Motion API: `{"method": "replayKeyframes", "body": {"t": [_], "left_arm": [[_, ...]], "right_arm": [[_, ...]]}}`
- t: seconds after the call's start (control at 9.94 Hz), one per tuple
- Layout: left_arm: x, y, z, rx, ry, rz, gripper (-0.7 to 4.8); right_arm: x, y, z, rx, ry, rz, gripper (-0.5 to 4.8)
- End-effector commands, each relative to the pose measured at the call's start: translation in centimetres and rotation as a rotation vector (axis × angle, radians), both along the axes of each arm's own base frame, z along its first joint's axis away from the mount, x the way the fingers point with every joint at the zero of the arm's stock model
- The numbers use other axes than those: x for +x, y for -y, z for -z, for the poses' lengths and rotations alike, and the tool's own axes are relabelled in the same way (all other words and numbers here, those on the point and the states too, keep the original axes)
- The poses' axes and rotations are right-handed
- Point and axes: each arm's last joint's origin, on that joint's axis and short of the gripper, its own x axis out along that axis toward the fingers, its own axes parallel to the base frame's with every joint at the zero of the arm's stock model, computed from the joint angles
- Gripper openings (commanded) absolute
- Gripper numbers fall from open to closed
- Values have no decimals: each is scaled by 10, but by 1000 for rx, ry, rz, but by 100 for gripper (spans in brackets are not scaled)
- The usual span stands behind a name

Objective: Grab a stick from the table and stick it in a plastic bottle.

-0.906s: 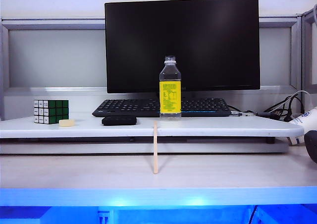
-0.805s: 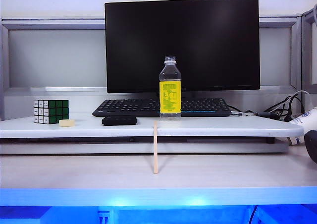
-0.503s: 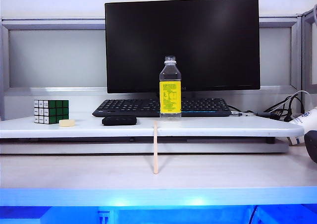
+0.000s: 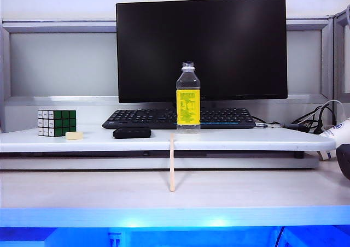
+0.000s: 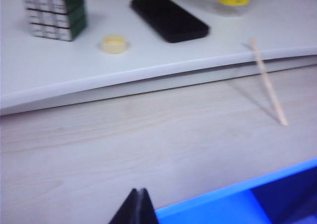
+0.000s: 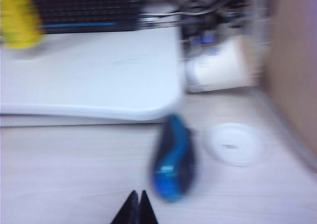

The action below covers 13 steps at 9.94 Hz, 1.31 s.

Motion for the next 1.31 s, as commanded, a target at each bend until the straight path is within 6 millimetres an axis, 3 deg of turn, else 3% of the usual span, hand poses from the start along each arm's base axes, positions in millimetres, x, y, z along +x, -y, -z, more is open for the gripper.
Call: {"method": "replayKeyframes", "body": {"t": [0.1, 0.6, 0.7, 0.8, 0.91, 1.01, 1.21, 1.31], "left_arm": [[-3, 5, 0, -46, -21, 172, -6], [-3, 6, 0, -54, -22, 210, -6], [-3, 6, 0, -53, -23, 209, -6], [-3, 6, 0, -53, -22, 209, -6], [-3, 6, 0, -53, -22, 210, -6], [-3, 6, 0, -51, -21, 210, -6], [-3, 6, 0, -50, -21, 211, -6], [-3, 6, 0, -51, -21, 211, -6]], "right_arm": [[-3, -5, -18, 53, 53, -103, -5], [-11, -19, -66, 227, 62, -259, 10], [45, -67, -93, 237, -182, -436, 379], [131, -126, -67, 371, -499, -602, 479], [147, -140, -56, 362, -552, -601, 479], [160, -169, -47, 318, -581, -592, 479], [173, -192, -37, 279, -599, -567, 479], [193, -207, -22, 260, -650, -550, 479]]}}
